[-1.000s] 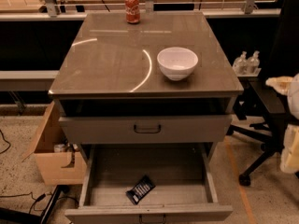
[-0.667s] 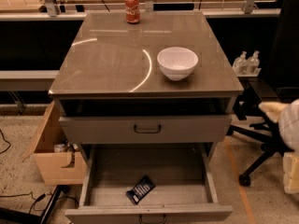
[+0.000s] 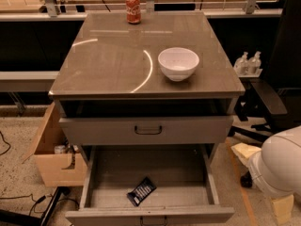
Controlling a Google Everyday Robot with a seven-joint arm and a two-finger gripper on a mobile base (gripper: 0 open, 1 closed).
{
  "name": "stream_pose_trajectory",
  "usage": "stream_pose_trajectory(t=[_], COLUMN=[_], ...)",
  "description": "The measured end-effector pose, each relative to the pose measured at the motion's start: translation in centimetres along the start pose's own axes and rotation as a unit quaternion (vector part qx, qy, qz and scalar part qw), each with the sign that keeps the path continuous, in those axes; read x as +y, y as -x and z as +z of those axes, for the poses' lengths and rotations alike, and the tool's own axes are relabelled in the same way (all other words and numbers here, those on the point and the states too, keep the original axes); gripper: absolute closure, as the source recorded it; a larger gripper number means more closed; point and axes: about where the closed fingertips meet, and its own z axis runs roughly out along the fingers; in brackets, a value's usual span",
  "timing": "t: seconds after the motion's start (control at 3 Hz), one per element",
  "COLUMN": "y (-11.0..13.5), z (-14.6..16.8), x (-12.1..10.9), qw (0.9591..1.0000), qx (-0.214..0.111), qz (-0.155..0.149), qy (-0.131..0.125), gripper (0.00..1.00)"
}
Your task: Pick rxbar blueberry from middle drawer and place on counter
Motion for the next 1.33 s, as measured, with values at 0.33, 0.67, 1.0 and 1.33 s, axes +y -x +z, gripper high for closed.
stream_pose_trajectory(t=[0.33, 0.67, 1.0, 1.33], y=[0.3, 2.7, 8.4, 13.7], z=[0.4, 3.1, 7.8, 11.0], x=[-0.2, -1.5, -3.6, -5.1], qw=[1.0, 0.9994, 0.9913, 0.9732], qx=[-0.002, -0.008, -0.016, -0.033], qz=[0.0, -0.023, -0.114, -0.206], qy=[-0.005, -0.024, -0.063, -0.097], gripper=[0.0, 0.0, 0.0, 0.0])
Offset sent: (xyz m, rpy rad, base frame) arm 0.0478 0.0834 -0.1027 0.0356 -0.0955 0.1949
